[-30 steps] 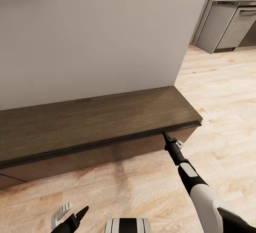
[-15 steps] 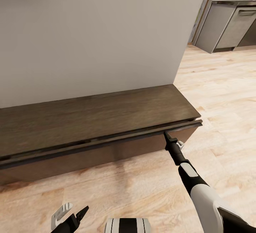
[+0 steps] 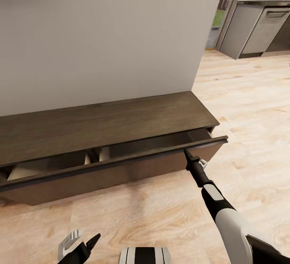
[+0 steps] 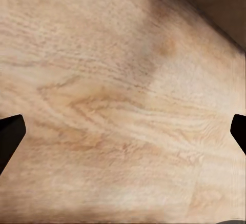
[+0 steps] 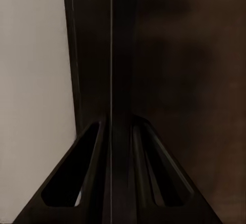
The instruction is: Place each of the two pumpkins and all three candles from the living room inside a cabinet in the living room (use any cabinet), then make sure every cabinet is closed, and position the cauldron so it is next to a table in the living room.
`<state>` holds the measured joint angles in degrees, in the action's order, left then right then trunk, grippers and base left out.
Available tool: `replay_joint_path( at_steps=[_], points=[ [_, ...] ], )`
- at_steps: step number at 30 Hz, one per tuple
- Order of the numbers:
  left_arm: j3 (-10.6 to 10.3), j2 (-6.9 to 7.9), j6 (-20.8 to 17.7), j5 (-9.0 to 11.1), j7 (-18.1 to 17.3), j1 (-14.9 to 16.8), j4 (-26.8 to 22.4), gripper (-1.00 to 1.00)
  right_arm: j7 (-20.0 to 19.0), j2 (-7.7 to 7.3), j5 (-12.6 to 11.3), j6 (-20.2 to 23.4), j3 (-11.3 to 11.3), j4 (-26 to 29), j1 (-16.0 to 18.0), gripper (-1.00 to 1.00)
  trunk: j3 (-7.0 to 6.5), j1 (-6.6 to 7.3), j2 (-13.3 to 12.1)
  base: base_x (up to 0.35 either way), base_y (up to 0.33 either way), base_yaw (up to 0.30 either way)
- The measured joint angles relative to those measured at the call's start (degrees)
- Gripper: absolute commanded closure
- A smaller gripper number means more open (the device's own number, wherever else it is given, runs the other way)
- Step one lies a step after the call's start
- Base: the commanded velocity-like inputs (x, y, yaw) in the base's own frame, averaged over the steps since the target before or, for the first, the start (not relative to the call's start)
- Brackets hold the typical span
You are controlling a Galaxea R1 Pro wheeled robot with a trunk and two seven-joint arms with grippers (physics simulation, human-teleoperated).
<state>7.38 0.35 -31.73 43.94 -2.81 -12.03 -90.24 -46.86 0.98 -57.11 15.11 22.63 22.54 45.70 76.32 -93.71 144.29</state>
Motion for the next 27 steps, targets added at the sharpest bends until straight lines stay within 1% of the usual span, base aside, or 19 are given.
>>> replay_joint_path(
  at_steps=[8,9,12,15,21,22,23,27],
  points=[
    [0.0,0.0,0.0,0.0,0.0,0.0,0.0,-1.0,0.0,-0.06,0.2,0.3,-0.7,0.0,0.0,1.0,-0.01,0.01,0.0,-0.258,-0.082,0.0],
    [0.0,0.0,0.0,0.0,0.0,0.0,0.0,-1.0,0.1,-0.09,0.3,0.4,-0.7,0.1,0.0,1.0,-0.01,0.01,0.0,-0.068,-0.015,0.0],
    [0.0,0.0,0.0,0.0,0.0,-0.1,0.0,-1.0,0.4,0.02,1.6,0.8,0.2,0.4,0.1,1.0,-0.01,0.02,0.0,-0.028,-0.006,0.0],
    [0.0,0.0,0.0,0.0,0.0,-0.1,0.0,-1.0,0.5,-0.06,2.4,0.8,0.3,0.6,0.1,1.0,-0.01,0.02,0.0,-0.005,-0.001,0.0],
    [0.0,0.0,0.0,0.1,0.0,-0.1,0.0,-1.0,0.6,-0.03,2.6,0.7,0.5,0.7,0.1,1.0,-0.01,0.02,0.0,-0.028,0.0,0.0],
    [0.1,0.0,0.0,0.1,0.0,-0.1,0.0,-1.0,0.6,-0.02,2.5,0.7,0.5,0.8,0.1,-1.0,-0.01,0.02,0.0,-0.006,0.0,0.0],
    [0.1,0.0,0.0,0.1,0.0,-0.1,0.0,-1.0,0.3,-0.02,2.9,0.6,0.4,0.1,0.0,-1.0,0.0,0.0,0.0,-0.003,0.0,0.0],
    [0.1,0.0,0.0,0.1,0.0,-0.1,0.0,-1.0,0.3,-0.15,2.8,0.6,0.4,0.0,0.0,-1.0,0.0,0.0,0.0,-0.001,0.0,0.0]
  ],
)
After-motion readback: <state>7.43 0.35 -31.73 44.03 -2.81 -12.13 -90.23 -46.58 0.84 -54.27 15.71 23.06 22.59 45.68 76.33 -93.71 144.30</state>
